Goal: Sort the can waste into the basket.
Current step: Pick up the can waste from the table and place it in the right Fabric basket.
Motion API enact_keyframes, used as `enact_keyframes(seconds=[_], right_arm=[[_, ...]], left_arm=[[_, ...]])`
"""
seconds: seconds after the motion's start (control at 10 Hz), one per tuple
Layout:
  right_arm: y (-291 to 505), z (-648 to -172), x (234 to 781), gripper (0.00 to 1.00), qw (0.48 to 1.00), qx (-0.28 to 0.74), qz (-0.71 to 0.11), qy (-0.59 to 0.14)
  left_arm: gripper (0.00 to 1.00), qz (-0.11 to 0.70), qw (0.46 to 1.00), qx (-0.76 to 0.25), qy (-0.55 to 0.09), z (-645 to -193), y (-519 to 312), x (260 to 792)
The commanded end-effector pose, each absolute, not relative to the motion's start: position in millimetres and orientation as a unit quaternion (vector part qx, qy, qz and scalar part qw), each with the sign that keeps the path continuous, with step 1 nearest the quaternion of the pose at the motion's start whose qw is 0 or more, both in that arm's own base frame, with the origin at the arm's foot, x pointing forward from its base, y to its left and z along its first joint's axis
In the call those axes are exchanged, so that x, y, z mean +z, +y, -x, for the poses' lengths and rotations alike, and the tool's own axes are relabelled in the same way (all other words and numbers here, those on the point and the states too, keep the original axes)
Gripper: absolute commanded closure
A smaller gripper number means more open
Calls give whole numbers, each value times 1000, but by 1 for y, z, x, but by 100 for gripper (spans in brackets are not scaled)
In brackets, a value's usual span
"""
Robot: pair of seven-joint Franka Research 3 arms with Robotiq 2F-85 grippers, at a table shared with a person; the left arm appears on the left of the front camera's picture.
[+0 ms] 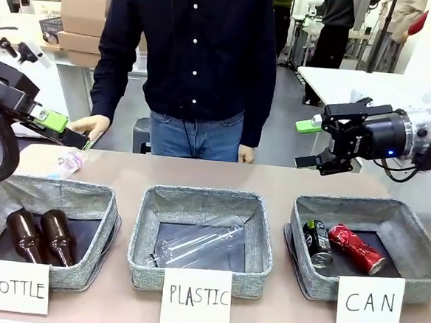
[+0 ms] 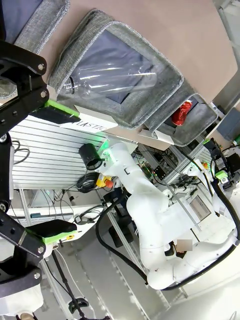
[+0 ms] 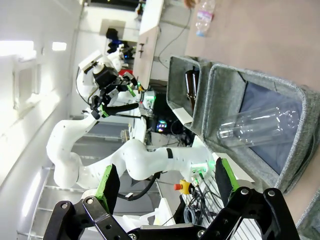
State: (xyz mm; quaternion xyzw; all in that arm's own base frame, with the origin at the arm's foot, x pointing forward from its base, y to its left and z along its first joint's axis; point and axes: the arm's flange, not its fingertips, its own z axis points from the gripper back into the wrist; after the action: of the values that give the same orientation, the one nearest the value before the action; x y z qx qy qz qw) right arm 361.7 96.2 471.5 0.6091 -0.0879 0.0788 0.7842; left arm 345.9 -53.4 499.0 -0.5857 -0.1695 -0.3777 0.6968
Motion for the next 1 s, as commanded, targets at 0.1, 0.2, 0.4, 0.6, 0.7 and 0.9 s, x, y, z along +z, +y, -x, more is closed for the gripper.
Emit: enact_keyframes(seconds=[0.1, 0.2, 0.4, 0.6, 0.7, 0.9], right_arm=[[95, -365, 473, 0, 781, 89, -612, -91], [95, -365, 473, 0, 781, 89, -612, -91], [95, -365, 473, 0, 781, 89, -612, -91], [95, -365, 473, 0, 781, 89, -612, -91], [95, -365, 473, 0, 781, 89, -612, -91], [95, -365, 473, 0, 781, 89, -612, -91]], left_arm=[[0, 590, 697, -370, -170, -344, -56, 505], [0, 590, 697, -370, -170, -344, -56, 505], [0, 590, 697, -370, -170, -344, -56, 505], [0, 590, 697, -370, -170, -344, -56, 505], [0, 590, 697, -370, -170, -344, -56, 505], [0, 590, 697, -370, -170, -344, -56, 505]])
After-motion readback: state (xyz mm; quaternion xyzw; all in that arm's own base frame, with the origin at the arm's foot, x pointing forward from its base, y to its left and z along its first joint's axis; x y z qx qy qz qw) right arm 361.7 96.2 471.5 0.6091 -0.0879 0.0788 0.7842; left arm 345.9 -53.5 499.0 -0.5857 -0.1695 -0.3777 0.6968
